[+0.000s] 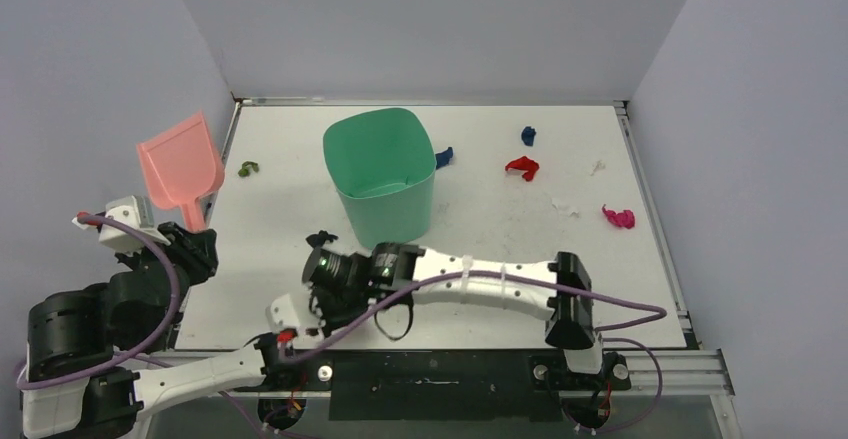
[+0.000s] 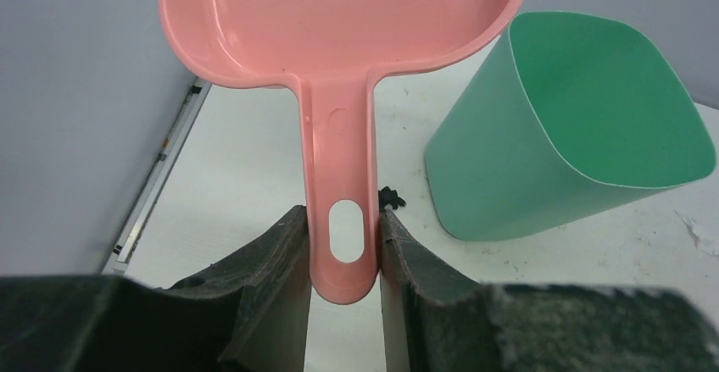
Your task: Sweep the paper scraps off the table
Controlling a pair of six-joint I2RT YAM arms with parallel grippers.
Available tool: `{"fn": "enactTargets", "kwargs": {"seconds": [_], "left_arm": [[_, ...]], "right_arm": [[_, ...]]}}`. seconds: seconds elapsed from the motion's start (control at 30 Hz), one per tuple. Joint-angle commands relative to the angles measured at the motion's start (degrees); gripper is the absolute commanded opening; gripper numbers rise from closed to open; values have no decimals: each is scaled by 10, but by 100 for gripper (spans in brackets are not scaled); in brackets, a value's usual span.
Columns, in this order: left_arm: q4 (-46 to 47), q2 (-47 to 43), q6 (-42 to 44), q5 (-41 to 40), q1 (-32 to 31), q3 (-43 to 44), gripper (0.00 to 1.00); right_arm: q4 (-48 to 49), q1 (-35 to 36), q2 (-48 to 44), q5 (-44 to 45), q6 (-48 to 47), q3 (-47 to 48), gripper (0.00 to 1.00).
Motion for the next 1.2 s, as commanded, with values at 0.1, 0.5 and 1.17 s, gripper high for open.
{"fn": "enactTargets", "kwargs": {"seconds": [0.1,0.5,1.17], "left_arm": [[-22,7,11,-20,46,43,0],[20,0,59,-13,49,94,0],[129,-14,161,70,56,60,0]], "right_arm": [[119,65,75,260,-77,102,5],[262,-12,180,234,-244,230,5],[663,-61,411,240,-448,290,5]]}}
